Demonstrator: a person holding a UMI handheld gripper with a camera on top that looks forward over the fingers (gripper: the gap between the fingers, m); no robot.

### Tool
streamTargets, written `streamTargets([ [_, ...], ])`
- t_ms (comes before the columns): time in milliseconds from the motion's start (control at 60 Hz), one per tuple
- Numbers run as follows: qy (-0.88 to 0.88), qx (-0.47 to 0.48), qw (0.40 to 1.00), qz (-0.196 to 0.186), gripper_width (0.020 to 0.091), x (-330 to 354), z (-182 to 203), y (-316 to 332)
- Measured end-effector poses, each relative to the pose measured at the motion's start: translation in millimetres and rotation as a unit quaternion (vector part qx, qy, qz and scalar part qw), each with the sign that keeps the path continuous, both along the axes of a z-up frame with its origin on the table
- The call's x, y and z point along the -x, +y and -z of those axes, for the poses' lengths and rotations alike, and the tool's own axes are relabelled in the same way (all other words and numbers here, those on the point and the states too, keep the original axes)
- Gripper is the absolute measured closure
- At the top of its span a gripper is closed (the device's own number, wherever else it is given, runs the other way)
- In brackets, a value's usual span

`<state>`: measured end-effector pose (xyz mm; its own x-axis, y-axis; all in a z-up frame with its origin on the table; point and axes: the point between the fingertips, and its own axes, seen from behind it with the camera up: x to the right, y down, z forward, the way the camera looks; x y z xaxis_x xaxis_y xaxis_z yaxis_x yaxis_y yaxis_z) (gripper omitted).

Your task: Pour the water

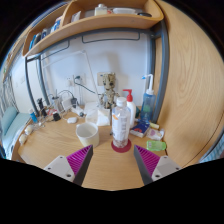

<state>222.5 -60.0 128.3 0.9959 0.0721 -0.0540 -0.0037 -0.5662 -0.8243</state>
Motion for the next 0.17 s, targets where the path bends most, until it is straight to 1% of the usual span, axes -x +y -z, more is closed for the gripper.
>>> streamTargets([
  [167,0.01,-0.005,1.0,-0.008,0.0267,16,-15,-8],
])
